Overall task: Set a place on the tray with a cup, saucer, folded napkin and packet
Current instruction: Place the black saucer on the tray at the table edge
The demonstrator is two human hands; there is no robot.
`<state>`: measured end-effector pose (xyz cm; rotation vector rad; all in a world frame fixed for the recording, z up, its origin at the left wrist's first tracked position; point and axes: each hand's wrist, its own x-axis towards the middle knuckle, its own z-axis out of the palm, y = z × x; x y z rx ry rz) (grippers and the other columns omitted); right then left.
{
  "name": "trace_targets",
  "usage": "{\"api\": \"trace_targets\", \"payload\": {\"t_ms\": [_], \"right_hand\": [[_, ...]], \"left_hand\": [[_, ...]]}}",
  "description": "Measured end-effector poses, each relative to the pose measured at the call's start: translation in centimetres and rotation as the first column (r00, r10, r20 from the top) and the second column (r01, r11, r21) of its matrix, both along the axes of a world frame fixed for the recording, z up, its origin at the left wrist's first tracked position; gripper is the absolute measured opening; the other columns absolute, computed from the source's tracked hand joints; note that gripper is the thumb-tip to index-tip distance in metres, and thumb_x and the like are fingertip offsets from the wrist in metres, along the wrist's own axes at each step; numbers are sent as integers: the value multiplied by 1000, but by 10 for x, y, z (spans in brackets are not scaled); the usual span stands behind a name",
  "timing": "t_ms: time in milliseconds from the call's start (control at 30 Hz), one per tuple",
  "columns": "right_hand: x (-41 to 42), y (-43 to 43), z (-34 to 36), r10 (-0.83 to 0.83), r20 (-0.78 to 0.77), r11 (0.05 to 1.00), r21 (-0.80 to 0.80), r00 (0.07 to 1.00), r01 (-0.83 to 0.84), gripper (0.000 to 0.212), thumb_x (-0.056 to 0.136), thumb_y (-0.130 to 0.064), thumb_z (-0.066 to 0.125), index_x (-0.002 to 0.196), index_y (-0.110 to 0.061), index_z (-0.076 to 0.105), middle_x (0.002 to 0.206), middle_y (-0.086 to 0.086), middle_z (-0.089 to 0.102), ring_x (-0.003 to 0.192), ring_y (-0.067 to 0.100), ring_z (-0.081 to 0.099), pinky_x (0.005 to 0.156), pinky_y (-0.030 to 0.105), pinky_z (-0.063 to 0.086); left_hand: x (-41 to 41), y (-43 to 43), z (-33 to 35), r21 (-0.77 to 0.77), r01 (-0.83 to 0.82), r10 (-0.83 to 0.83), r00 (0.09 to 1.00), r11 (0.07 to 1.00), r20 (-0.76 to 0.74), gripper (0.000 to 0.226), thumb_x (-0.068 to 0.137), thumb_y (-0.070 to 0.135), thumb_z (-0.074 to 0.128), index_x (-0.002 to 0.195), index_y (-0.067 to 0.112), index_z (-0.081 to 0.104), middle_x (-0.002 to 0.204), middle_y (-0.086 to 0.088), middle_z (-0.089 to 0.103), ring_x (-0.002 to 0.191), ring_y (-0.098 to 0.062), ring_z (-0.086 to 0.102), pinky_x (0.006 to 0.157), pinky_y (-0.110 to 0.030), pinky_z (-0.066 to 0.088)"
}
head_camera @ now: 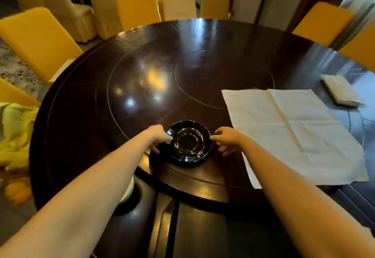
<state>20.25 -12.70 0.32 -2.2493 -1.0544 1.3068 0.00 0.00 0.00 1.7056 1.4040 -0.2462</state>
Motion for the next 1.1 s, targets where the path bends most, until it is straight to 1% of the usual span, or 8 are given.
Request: {"api": "trace_targets", "payload": {"t_ms": [100,267,333,500,733,867,967,1100], "right_hand": [[-9,2,-14,-135,-100,987,79,986,143,43,95,-19,50,135,-4,39,89,15,56,64,25,64,57,38,58],[-15,4,-30,-233,-229,943,185,945,277,44,89,-8,59,130,-5,46,109,20,60,67,24,65,54,35,60],[-16,3,-32,-235,-217,936,214,947,281,42,86,-2,61,127,-7,51,98,13,61,69,22,65,53,33,59],[-18,-6,-29,-295,-297,905,219,908,365,35,85,6,57,118,-6,61,83,7,65,67,19,66,44,25,55],[-11,-27,17,-297,-350,903,200,888,381,29,86,7,55,111,-6,61,83,11,68,62,19,69,45,27,56],[-9,-47,66,-282,-325,897,245,903,369,24,86,7,56,105,-6,63,80,11,68,55,16,70,43,26,54],[-11,-65,100,-264,-280,895,287,923,343,19,87,5,56,100,-6,63,81,10,67,63,19,68,45,27,57],[-11,-88,136,-257,-265,890,310,929,335,24,87,4,57,108,-5,62,92,15,67,71,23,68,50,30,59]], "left_hand": [[2,-1,-7,16,-53,50,991,998,121,60,83,11,64,137,15,38,127,-12,47,95,-30,57,58,-41,58],[8,-6,-14,81,-80,66,984,993,168,60,81,4,64,136,18,44,134,-11,48,98,-35,62,66,-45,60],[7,-7,-17,80,-116,98,975,990,201,58,81,-1,62,133,19,48,132,-11,50,100,-34,60,60,-41,59],[-2,-11,-17,-126,-222,253,897,967,363,55,80,-10,61,127,18,55,128,-12,54,110,-35,56,49,-36,57],[-9,-24,26,-306,-141,268,864,941,427,39,83,-7,58,115,15,61,88,-8,68,69,-19,69,48,-30,57],[-9,-38,72,-338,-69,218,879,938,424,25,87,-3,53,101,15,63,88,-7,64,75,-19,65,55,-32,60],[-10,-53,105,-336,-16,168,888,942,428,24,88,-4,49,95,16,60,87,-7,59,77,-18,60,59,-32,59],[-13,-77,144,-308,32,126,868,951,480,27,89,-5,46,93,19,59,85,-6,59,63,-14,66,54,-28,58]]}}
